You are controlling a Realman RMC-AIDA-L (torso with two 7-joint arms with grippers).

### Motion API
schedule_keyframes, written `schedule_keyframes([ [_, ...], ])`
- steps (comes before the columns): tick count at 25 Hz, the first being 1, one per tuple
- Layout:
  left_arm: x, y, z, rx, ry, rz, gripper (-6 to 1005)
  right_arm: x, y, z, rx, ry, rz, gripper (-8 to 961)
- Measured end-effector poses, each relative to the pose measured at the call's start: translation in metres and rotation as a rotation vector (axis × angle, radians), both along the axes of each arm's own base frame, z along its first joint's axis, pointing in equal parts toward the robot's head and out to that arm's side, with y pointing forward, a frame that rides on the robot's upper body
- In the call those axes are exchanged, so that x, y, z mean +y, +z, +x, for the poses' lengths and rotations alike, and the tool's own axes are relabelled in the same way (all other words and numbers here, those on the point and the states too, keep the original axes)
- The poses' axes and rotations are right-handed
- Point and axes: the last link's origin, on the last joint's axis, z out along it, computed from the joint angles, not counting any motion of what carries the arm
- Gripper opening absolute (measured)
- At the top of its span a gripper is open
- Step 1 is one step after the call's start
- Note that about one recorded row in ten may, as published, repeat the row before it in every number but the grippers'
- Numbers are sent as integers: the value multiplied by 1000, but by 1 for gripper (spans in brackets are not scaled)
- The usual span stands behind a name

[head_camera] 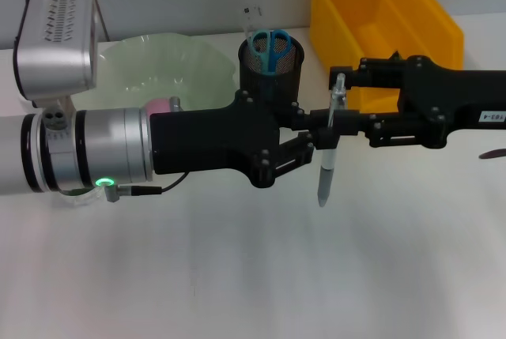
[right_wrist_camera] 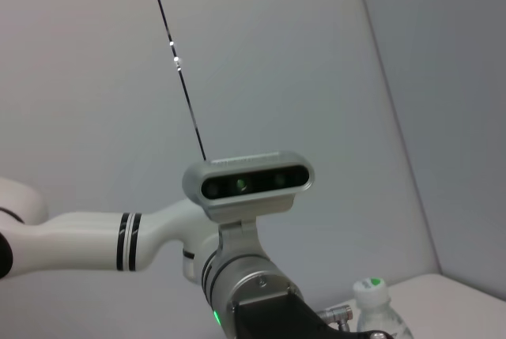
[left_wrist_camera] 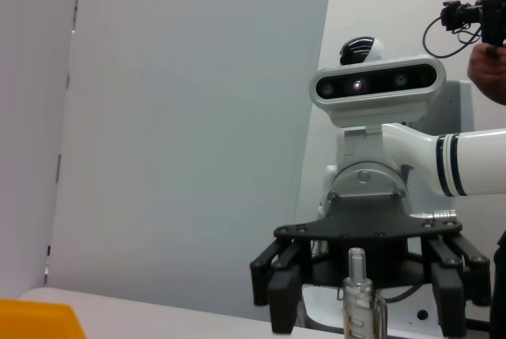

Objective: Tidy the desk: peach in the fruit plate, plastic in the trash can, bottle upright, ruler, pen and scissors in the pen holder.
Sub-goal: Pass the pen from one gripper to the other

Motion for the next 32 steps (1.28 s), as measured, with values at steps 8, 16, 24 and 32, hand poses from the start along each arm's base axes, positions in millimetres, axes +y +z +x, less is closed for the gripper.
schedule_keyframes([
  [8,-1,-1,1,6,-6,-9,171,1,-3,-1,-13,1,-5,695],
  [16,-1,-1,2,6,-7,-11,172,1,-3,0,-13,-3,-3,642],
  [24,-1,-1,2,6,-6,-12,171,1,-3,0,-13,-4,-3,420],
  [32,-1,-1,2,6,-5,-11,172,0,-3,0,-15,0,-12,358],
])
